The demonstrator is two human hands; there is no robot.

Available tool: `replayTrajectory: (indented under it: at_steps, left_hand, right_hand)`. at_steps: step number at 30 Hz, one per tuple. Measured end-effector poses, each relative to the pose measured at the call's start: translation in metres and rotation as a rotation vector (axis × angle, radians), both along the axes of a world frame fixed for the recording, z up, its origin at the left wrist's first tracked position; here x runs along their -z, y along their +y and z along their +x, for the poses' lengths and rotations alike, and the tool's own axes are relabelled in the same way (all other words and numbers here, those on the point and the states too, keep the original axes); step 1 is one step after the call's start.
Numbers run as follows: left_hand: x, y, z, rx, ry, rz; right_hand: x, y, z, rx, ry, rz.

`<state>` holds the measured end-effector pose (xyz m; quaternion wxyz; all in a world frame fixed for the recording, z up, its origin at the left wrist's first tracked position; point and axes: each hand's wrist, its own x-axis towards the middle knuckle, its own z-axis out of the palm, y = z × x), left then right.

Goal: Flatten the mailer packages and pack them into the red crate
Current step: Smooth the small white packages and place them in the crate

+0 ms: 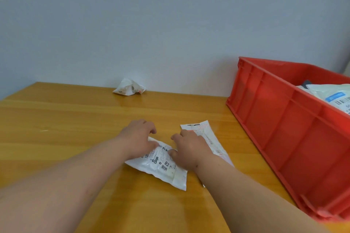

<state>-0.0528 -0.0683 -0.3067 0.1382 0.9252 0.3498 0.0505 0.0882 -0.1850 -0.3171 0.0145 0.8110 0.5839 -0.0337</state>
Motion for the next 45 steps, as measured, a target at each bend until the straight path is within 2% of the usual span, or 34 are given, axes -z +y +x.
replayTrajectory:
  at_steps: [5,9,15,21,29,33,37,41,45]
  left_hand:
    - [0.007,-0.007,-0.002,0.083,0.141,0.022]
    - [0.003,-0.013,-0.004,0.023,0.16,-0.058]
    - [-0.001,-0.021,-0.009,0.129,0.38,-0.144]
    - [0.009,-0.024,-0.017,0.141,0.346,-0.183]
    - [0.008,-0.037,-0.014,0.073,0.421,-0.063]
    - [0.007,-0.036,-0.013,0.048,0.426,0.01]
    - [0.004,-0.035,-0.014,-0.055,0.34,0.073]
    - [0.002,-0.036,-0.013,-0.032,0.328,-0.059]
    - [-0.013,-0.032,-0.017,0.047,0.422,-0.2]
  right_hand:
    - [0.0,-0.001,-0.019,-0.078,0.067,0.096]
    - [0.006,-0.009,-0.022,-0.083,0.11,0.024]
    - [0.017,-0.02,-0.022,-0.146,0.15,-0.094]
    - [0.023,-0.018,-0.023,-0.144,0.1,-0.13]
    - [0.031,-0.016,-0.025,-0.139,0.018,-0.144]
    - [0.03,-0.02,-0.028,-0.137,-0.088,-0.076]
    - [0.012,-0.023,-0.019,-0.119,-0.159,0.055]
    - [0.011,-0.031,-0.009,-0.05,0.015,-0.019]
    - [0.01,-0.029,-0.009,-0.065,-0.021,-0.086]
